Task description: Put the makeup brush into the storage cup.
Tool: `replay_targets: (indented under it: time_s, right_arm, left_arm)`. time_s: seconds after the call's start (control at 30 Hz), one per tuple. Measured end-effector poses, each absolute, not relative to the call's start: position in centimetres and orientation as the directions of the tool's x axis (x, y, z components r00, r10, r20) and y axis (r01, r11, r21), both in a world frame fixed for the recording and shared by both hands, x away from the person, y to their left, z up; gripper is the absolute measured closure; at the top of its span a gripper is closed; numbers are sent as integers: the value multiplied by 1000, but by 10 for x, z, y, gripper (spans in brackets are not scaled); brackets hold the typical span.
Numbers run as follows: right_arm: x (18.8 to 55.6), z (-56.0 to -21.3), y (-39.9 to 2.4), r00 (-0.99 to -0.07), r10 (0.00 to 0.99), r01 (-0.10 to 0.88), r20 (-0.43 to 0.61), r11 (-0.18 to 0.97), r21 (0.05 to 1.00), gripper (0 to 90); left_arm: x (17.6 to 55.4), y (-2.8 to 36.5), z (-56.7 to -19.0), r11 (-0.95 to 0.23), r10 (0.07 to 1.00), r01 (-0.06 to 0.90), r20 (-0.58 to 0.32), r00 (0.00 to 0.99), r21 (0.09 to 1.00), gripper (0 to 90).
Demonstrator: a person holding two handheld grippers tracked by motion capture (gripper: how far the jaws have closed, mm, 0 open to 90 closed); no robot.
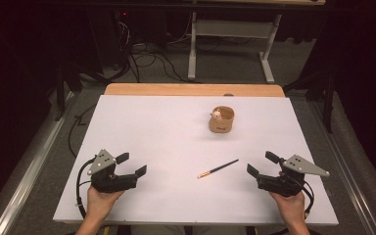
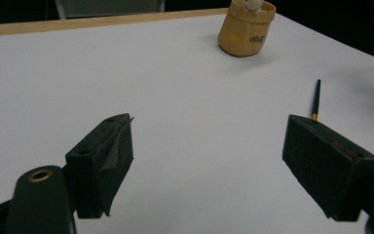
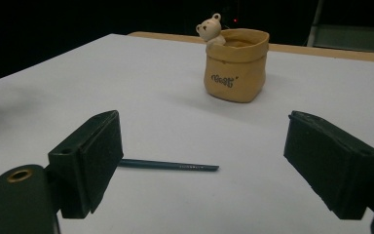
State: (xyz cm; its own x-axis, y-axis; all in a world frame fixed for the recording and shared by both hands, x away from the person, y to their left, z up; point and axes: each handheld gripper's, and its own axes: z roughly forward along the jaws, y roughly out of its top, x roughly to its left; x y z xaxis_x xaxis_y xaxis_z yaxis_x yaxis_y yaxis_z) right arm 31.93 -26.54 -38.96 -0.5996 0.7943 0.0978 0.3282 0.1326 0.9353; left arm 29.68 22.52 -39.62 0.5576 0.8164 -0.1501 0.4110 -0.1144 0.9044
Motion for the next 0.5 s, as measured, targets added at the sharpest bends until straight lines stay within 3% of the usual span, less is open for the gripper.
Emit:
replay_targets:
  time_s: [0.5]
  right_arm:
    - [330,-381,-243,-642,763,321,76,177,930,158]
  left_arm:
    - [298,228,-396,-104,821,418,-160,549,903,191]
